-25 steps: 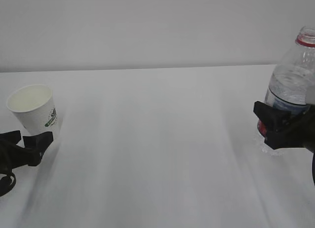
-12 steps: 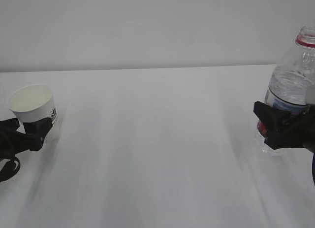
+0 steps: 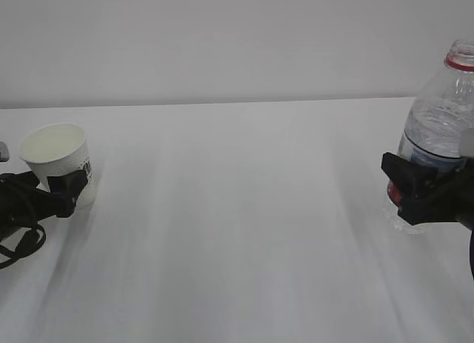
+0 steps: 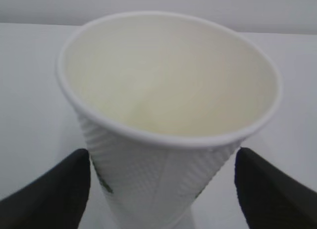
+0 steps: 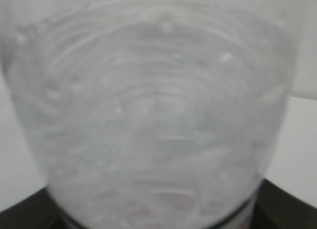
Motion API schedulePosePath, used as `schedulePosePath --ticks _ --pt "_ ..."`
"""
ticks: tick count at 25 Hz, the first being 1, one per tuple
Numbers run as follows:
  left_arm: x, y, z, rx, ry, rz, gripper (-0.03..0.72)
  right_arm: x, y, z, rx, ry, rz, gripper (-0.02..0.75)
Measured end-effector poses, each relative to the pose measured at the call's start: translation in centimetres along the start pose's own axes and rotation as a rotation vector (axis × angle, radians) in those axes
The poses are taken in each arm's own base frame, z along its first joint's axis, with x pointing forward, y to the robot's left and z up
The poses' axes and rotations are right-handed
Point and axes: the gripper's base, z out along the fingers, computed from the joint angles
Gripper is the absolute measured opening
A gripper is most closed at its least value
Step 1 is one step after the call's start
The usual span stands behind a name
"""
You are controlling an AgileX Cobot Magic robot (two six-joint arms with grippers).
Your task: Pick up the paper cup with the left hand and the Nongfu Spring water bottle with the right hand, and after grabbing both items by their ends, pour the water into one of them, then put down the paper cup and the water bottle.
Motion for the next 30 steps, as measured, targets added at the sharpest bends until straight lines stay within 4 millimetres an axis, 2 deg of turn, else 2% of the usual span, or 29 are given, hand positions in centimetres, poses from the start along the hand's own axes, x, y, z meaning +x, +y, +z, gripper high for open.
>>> schedulePosePath --ticks 9,17,25,30 --pt "-1.0 0.0 1.3 0.007 -0.046 0.004 0.673 0.0 0.0 0.0 0.000 0.000 0.000 0.482" --pt "1.0 0.3 2.0 -0.002 0.016 -0.002 0.673 0.0 0.0 0.0 0.000 0.000 0.000 0.482" --pt "0.3 0.3 3.0 0.007 -0.021 0.004 0.673 0.0 0.0 0.0 -0.001 0.000 -0.001 0.482" --pt "0.7 0.4 3.7 0.009 -0.013 0.004 0.673 0.0 0.0 0.0 -0.001 0.000 -0.001 0.482"
